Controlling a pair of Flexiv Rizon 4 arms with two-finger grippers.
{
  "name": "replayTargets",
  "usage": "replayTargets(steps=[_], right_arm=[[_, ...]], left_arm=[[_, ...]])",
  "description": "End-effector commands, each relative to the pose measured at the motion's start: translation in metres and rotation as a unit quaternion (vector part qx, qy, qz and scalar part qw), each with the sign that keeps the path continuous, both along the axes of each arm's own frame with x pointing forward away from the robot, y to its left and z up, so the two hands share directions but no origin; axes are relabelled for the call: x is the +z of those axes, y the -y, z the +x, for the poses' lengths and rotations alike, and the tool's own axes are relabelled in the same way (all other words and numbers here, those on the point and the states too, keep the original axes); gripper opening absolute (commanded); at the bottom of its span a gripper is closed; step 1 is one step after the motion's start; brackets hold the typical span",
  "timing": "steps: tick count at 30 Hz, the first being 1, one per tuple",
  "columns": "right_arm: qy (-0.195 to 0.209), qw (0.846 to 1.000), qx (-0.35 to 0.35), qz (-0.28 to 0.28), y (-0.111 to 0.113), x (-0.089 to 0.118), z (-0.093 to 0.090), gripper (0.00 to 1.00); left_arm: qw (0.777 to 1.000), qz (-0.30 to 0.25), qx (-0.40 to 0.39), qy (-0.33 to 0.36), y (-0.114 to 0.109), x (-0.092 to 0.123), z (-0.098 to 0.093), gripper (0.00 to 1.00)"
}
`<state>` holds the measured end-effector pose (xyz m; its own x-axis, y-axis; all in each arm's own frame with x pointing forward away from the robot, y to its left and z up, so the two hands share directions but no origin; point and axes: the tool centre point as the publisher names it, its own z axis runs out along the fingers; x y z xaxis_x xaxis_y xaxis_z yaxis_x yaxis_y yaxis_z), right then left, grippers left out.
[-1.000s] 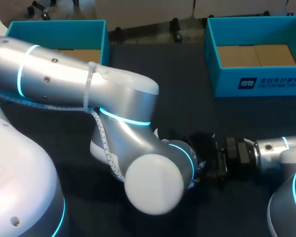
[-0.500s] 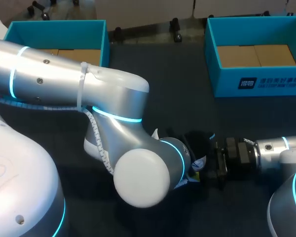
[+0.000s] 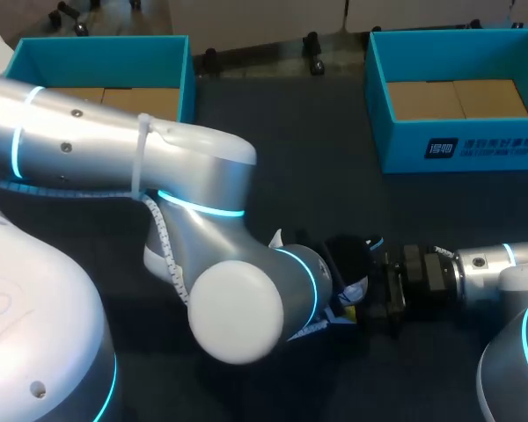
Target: Take the shoe out of the shoebox, open the shoe tongue, remove and reinsert the insole, then place the shoe into the shoebox
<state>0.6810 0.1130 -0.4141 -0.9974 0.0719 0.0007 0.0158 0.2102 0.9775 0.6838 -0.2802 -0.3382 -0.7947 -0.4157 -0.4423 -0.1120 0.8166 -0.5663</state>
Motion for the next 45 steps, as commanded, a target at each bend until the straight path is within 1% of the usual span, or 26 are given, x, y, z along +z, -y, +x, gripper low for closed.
replayTargets(steps=[1,2,5,9,13,18,24,36,41,45], right_arm=[[0.000,1.000,0.000,-0.003,-0.001,0.002,-0.001,0.00],[0.000,1.000,0.000,-0.003,-0.001,0.002,-0.001,0.00],[0.000,1.000,0.000,-0.003,-0.001,0.002,-0.001,0.00],[0.000,1.000,0.000,-0.003,-0.001,0.002,-0.001,0.00],[0.000,1.000,0.000,-0.003,-0.001,0.002,-0.001,0.00],[0.000,1.000,0.000,-0.003,-0.001,0.002,-0.001,0.00],[0.000,1.000,0.000,-0.003,-0.001,0.002,-0.001,0.00],[0.000,1.000,0.000,-0.003,-0.001,0.002,-0.001,0.00],[0.000,1.000,0.000,-0.003,-0.001,0.002,-0.001,0.00],[0.000,1.000,0.000,-0.003,-0.001,0.002,-0.001,0.00]], left_arm=[[1.000,-0.006,-0.006,-0.001,-0.004,0.000,0.002,0.24],[1.000,-0.008,-0.008,-0.002,-0.004,0.000,0.003,0.20],[1.000,-0.014,-0.012,-0.005,-0.003,0.000,0.003,0.00],[0.999,-0.026,-0.014,-0.013,-0.004,0.003,0.003,0.00],[0.999,-0.034,-0.011,-0.032,-0.002,0.011,0.005,0.00],[0.996,-0.037,-0.008,-0.075,0.001,0.024,0.006,0.00],[0.992,-0.041,-0.009,-0.117,0.006,0.038,0.003,0.00],[0.986,-0.045,-0.009,-0.163,0.011,0.046,-0.003,0.00],[0.974,-0.051,-0.006,-0.221,0.014,0.059,-0.005,0.00],[0.957,-0.058,-0.012,-0.283,0.018,0.077,-0.008,0.00]])
